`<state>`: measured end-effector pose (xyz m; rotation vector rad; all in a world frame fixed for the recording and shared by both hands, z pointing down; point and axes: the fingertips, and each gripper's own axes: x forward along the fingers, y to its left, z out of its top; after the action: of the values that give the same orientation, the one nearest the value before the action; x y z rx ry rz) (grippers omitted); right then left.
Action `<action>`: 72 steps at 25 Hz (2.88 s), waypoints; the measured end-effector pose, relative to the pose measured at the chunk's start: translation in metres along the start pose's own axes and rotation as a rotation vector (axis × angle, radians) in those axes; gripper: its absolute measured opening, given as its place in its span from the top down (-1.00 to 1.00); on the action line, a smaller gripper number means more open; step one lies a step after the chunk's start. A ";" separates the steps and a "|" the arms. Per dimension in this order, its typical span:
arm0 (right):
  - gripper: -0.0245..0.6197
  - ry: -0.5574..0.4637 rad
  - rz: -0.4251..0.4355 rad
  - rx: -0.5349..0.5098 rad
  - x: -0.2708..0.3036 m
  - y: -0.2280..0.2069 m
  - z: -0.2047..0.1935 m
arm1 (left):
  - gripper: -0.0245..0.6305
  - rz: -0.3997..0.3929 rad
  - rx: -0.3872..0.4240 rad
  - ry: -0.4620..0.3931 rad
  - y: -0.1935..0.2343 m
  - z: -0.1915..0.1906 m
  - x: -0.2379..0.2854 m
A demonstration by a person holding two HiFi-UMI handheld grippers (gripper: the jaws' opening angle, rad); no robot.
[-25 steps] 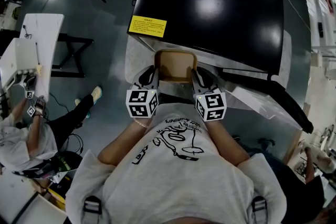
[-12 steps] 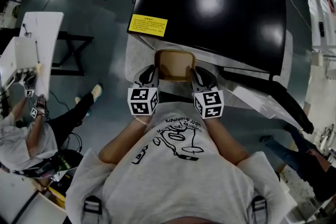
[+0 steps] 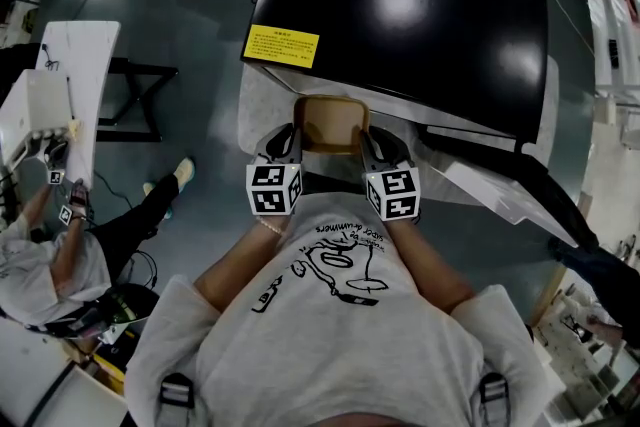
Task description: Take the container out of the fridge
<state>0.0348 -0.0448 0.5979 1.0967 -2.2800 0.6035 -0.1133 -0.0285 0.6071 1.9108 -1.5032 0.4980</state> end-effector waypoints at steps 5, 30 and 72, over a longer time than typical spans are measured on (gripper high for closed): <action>0.69 0.021 0.001 0.002 0.006 -0.001 -0.009 | 0.78 0.007 -0.001 0.021 0.003 -0.009 0.006; 0.69 0.114 0.004 -0.038 0.032 0.002 -0.053 | 0.78 0.031 0.042 0.123 0.017 -0.056 0.032; 0.69 0.236 0.010 -0.017 0.078 -0.008 -0.110 | 0.78 0.046 0.102 0.238 0.033 -0.101 0.073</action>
<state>0.0299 -0.0277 0.7320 0.9519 -2.0847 0.6788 -0.1157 -0.0149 0.7351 1.8226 -1.3917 0.8075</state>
